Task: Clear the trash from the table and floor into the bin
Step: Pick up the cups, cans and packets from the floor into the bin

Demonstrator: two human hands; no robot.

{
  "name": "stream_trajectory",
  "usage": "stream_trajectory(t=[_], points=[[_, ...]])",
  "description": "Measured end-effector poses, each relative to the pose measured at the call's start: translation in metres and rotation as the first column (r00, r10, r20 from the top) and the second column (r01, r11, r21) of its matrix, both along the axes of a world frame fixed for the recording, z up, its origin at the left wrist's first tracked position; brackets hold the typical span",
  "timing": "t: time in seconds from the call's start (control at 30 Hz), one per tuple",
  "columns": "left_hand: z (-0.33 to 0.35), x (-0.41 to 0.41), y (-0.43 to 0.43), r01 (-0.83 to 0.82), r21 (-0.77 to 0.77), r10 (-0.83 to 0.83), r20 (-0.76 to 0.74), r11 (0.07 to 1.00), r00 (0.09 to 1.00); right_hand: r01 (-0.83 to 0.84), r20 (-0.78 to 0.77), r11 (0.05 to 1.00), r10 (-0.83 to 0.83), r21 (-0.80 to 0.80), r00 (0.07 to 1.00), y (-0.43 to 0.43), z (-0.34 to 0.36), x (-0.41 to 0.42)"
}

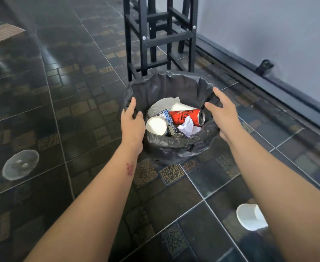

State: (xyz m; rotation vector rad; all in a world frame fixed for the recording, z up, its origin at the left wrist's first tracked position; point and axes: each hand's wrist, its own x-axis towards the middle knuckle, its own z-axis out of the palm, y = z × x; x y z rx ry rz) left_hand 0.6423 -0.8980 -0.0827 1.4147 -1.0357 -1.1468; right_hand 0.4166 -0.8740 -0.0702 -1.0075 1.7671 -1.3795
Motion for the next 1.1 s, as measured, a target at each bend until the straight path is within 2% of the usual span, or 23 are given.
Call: stream_trajectory(t=[0.23, 0.33, 0.47, 0.53, 0.6, 0.7, 0.8, 0.9, 1.03, 1.1], points=[[-0.007, -0.095, -0.007, 0.198, 0.014, -0.198, -0.012, 0.98, 0.98, 0.208, -0.032, 0.978, -0.208, -0.007, 0.978, 0.039, -0.004, -0.086], [-0.008, -0.122, -0.016, 0.281, 0.01, -0.281, 0.041, 0.96, 0.959, 0.281, -0.047, 0.96, -0.281, -0.012, 0.959, 0.047, -0.01, -0.11], [-0.01, -0.141, -0.029, 0.358, -0.006, -0.354, 0.14, 0.934, 0.925, 0.309, -0.197, 0.95, -0.295, 0.048, 0.935, 0.055, -0.021, -0.126], [-0.01, -0.143, -0.035, 0.372, -0.017, -0.358, 0.238, 0.928, 0.903, 0.314, -0.282, 0.945, -0.278, 0.092, 0.918, 0.055, -0.021, -0.128], [-0.008, -0.142, -0.035, 0.367, -0.046, -0.317, 0.411, 0.929, 0.854, 0.336, -0.342, 0.933, -0.276, 0.13, 0.898, 0.056, -0.018, -0.125], [-0.006, -0.14, -0.031, 0.414, -0.155, -0.22, 0.656, 0.897, 0.722, 0.358, -0.408, 0.922, -0.272, 0.15, 0.871, 0.065, -0.014, -0.114], [-0.004, -0.15, -0.021, 0.474, -0.202, -0.159, 0.772, 0.857, 0.615, 0.353, -0.435, 0.925, -0.264, 0.137, 0.861, 0.081, -0.016, -0.108], [0.008, -0.172, 0.007, 0.552, -0.28, -0.127, 0.8, 0.786, 0.587, 0.361, -0.423, 0.921, -0.273, 0.144, 0.864, 0.103, -0.014, -0.106], [0.02, -0.214, 0.078, 0.746, -0.333, -0.307, 0.758, 0.576, 0.576, 0.468, -0.546, 0.848, -0.276, 0.25, 0.791, 0.174, -0.017, -0.117], [0.016, -0.228, 0.114, 0.814, -0.323, -0.384, 0.757, 0.484, 0.529, 0.519, -0.593, 0.792, -0.258, 0.322, 0.762, 0.212, -0.026, -0.124]])
